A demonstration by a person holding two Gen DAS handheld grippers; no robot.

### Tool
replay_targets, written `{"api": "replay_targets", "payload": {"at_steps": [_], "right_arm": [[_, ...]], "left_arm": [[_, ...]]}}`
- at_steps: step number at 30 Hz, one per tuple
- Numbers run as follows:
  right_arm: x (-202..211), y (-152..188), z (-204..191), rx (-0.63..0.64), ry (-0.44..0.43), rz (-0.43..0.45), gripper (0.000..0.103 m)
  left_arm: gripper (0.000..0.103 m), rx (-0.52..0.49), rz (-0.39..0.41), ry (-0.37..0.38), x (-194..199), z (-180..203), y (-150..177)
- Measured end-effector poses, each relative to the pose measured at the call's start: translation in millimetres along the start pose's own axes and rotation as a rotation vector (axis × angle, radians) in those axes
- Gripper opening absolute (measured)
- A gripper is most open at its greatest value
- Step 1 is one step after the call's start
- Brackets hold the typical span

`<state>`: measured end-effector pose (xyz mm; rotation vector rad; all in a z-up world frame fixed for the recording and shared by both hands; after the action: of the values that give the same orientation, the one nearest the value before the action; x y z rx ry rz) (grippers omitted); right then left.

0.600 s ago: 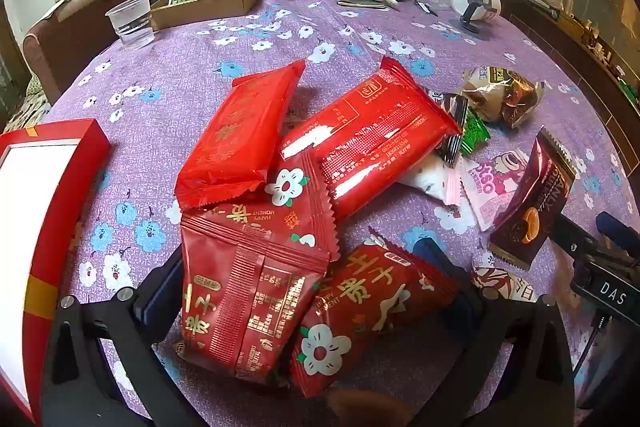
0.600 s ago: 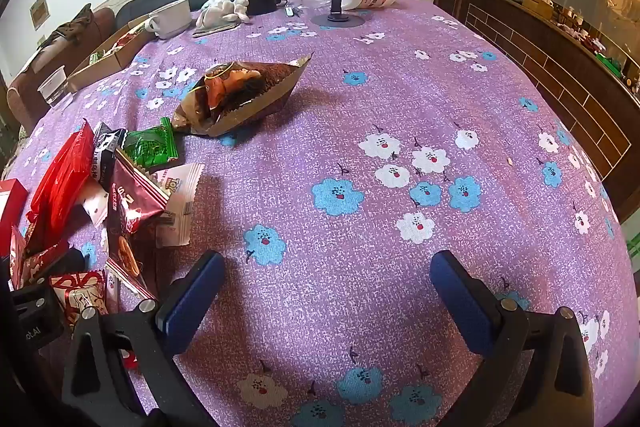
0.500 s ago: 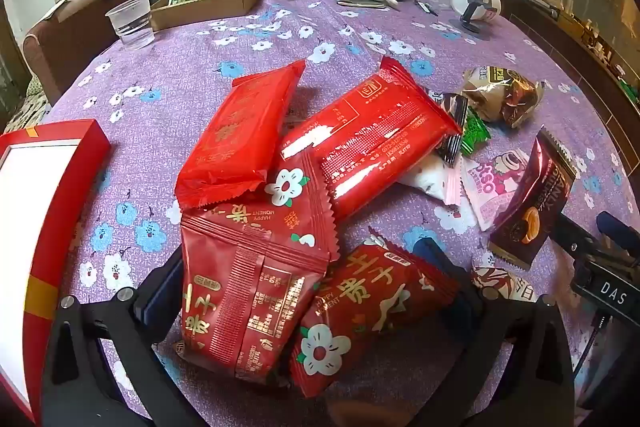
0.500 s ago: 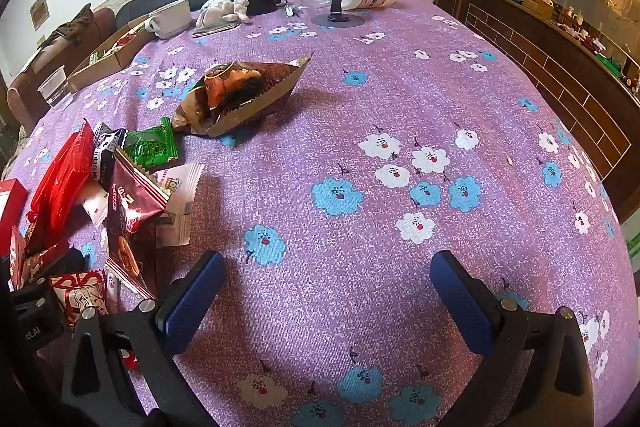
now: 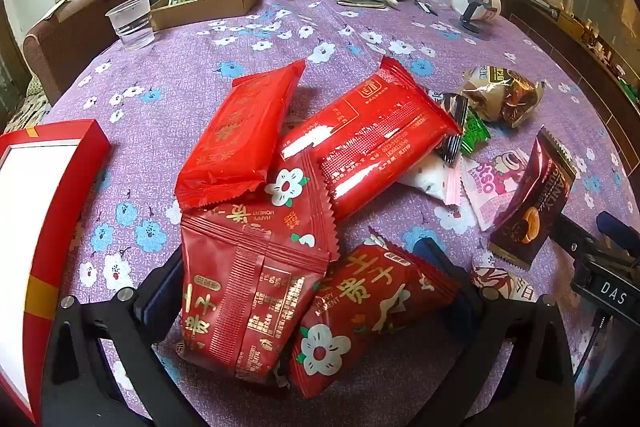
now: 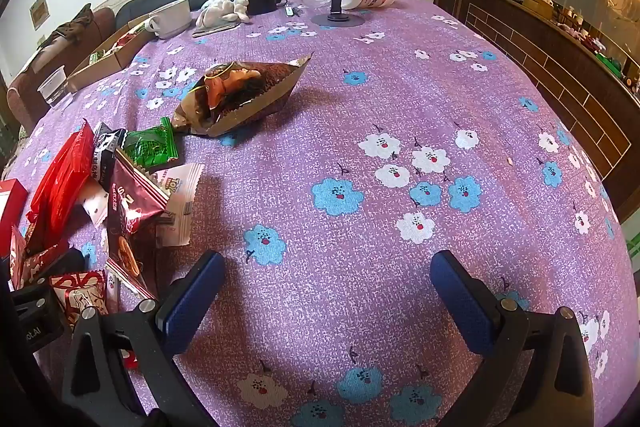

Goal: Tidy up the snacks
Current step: 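Move the left tool over the pile of red snack packets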

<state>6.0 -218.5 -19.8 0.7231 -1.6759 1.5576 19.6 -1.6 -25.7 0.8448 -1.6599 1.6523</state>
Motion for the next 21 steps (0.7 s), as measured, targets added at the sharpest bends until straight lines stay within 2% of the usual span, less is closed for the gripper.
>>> {"api": "replay_targets", "payload": {"at_steps": [8,14,18,21], "right_arm": [[0.2,-0.1,0.0,0.000,0.000,0.000,0.103],[0.1,-0.3,0.3,0.000,0.000,0.000,0.103],[-0.1,-0.2,0.4,-0.002,0.000,-0.001,0.103],[0.4,-0.2,-0.9,-0.009,0.009,-0.005,0.103]], "left_arm": [[0.103,-0.001,-0.003,0.000,-1.7,0.9,-0.6],[0.103,-0.086,-0.095,0.056,0.0,0.5,2.2],[0.103,-0.111,-0.144,0.068,13.9,-2.6,17.8],[0.103,-0.108,-0.089,0.030,33.6,-9.7,28.4]]}}
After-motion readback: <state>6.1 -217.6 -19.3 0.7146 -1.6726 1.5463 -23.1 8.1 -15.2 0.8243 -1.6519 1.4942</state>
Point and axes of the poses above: each gripper's, at about its wrist camera, not at the fingertips, and x roughly against the way its jaws point, z to its right, y to its underside, the point moved 3 cm from there along -x, roughly the way its jaws point
